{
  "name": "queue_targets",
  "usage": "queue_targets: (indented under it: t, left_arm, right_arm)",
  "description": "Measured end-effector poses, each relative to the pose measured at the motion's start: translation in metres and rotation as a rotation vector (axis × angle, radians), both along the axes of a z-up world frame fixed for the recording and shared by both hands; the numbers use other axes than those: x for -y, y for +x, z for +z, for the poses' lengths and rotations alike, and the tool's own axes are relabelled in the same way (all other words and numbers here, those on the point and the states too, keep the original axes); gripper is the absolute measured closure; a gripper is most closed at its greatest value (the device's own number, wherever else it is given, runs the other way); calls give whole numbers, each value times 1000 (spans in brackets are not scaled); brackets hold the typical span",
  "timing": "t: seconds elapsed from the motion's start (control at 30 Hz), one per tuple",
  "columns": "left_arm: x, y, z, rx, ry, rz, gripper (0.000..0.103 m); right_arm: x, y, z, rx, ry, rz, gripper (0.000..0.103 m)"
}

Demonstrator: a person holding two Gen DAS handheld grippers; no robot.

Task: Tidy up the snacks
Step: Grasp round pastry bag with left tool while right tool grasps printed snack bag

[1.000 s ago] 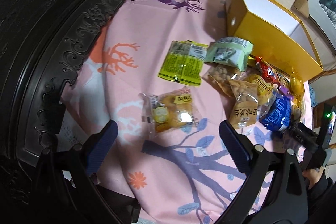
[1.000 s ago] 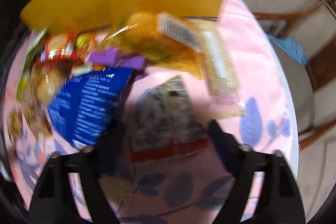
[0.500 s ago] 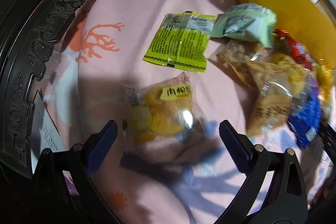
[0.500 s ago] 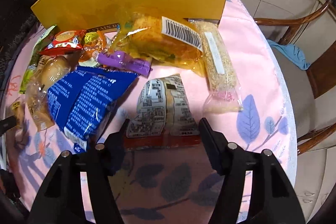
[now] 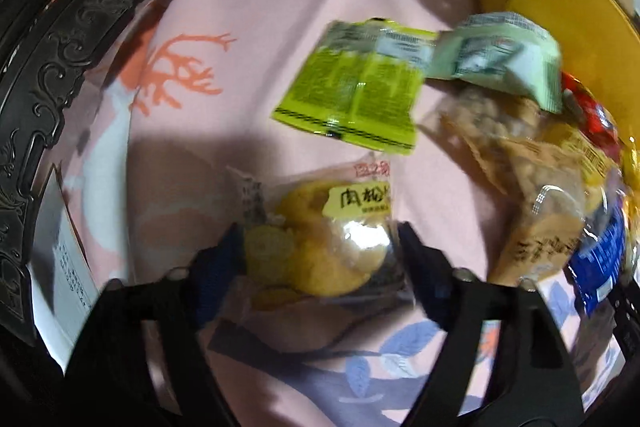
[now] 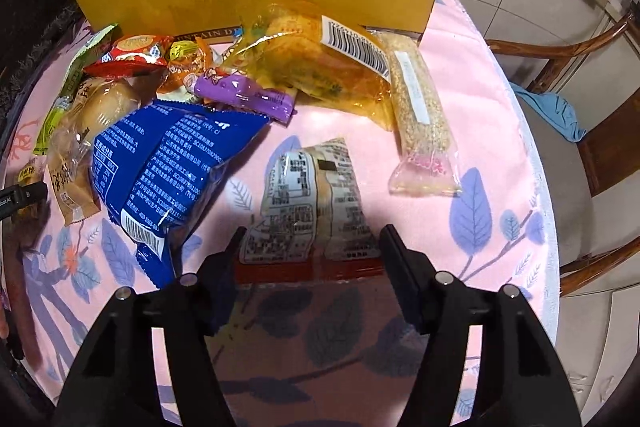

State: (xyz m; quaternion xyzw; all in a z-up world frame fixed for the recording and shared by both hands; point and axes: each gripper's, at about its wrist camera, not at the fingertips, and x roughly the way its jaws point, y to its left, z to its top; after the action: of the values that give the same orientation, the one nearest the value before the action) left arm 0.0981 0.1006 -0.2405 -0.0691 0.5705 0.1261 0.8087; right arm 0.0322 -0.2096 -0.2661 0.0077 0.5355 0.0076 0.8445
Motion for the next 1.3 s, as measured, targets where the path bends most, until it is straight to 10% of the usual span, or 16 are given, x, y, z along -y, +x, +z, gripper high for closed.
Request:
queue_targets:
  t: [0.2,0.27,0.3,0.33,0.63,0.73,0.93,1.13,1.27,1.3]
  left_arm:
    - [-1,-8,6,9,-57,-9,44]
    - [-5,-19,12,19,-103,-10,44]
    - [-6,-25,16,27,-109,-16,45]
    - [-4,-30,25,41,-110,-34,44]
    - [20,-40,50,65,-127,-135,44]
    - [28,-42,52,57,-133,-153,44]
    - [32,-37,54,62,-137,-174,44]
    - [41,-36,61,72,-143,-200,44]
    - [46,-36,67,82,-143,-214,44]
    - [47,-36,67,81,-144,-215,44]
  right_arm:
    - [-5,2,-4,2,11,0,38]
    - [-2,-3,4,0,40,-9,69]
    - [0,-3,3,-1,63,-11,100]
    - [1,-7,8,8,75,-16,101]
    - [8,-11,6,-28,91,-35,99]
    - [12,-3,7,-36,79,-43,57]
    - [13,14,37,61,28,9,43]
    - [-3,58,2,-65,-47,115,28]
    - [6,61,-4,-46,-16,91,36]
    - [8,60,0,-30,-6,89,61]
